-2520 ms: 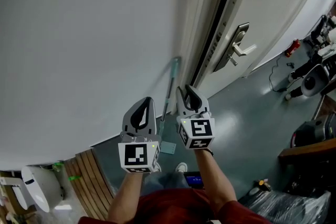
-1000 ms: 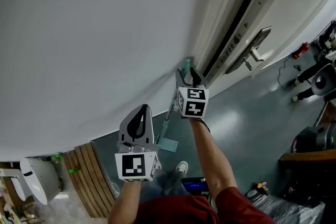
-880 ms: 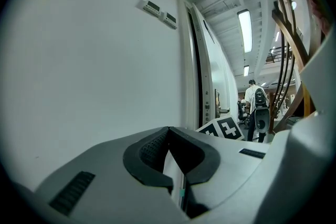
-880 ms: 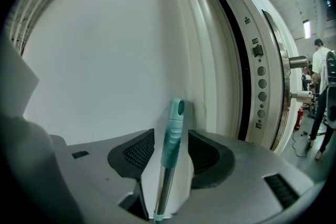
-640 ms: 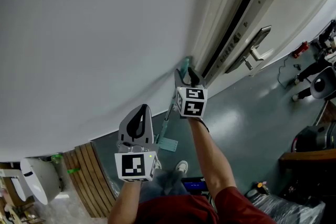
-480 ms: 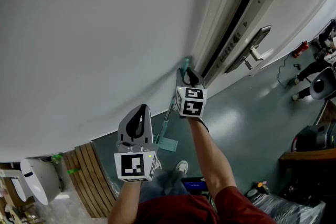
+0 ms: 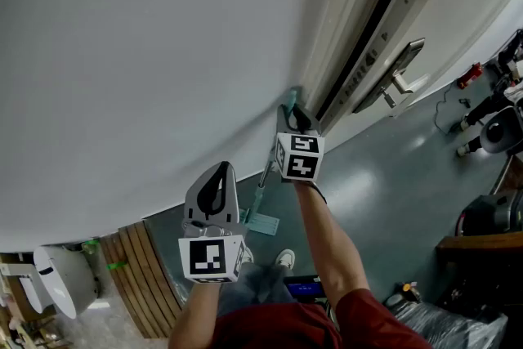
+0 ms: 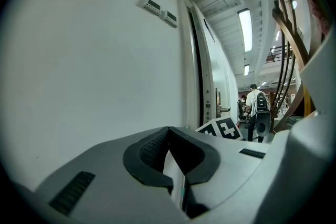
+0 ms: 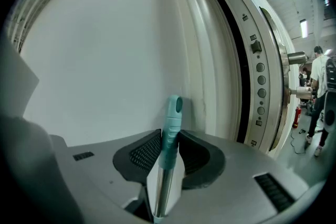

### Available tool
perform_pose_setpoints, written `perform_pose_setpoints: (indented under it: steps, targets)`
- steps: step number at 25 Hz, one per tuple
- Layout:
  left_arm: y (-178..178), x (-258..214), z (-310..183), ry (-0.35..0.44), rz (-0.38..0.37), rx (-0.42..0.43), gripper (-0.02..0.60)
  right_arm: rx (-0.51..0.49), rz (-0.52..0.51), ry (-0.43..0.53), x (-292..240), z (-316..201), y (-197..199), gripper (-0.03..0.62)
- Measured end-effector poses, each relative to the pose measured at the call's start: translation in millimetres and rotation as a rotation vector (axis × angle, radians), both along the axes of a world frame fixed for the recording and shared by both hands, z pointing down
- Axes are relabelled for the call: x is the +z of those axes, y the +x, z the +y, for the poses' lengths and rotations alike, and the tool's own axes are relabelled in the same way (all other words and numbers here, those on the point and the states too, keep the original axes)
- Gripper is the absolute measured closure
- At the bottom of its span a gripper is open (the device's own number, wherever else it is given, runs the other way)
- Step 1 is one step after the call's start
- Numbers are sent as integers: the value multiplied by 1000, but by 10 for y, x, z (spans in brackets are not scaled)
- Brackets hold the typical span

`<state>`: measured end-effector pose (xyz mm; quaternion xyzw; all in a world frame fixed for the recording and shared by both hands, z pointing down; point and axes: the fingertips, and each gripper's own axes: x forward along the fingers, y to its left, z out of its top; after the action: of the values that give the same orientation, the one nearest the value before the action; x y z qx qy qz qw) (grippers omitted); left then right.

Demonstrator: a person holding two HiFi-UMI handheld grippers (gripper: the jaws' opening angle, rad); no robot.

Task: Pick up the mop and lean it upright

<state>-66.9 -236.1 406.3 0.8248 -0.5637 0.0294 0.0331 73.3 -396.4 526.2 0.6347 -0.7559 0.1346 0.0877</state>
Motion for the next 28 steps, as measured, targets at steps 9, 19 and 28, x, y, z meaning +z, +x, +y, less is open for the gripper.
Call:
perform_pose_setpoints:
  steps: [9, 19, 28]
  targets:
    - [-22, 14, -1, -2, 1, -4, 568, -4, -19, 12, -13, 37, -24, 484]
    - [-48, -8, 12, 4, 8, -10, 568, -56, 14, 57, -141, 360, -169, 482]
    - [-133, -9, 86, 12, -3, -27, 569, -86, 3, 102, -299, 952, -386, 484]
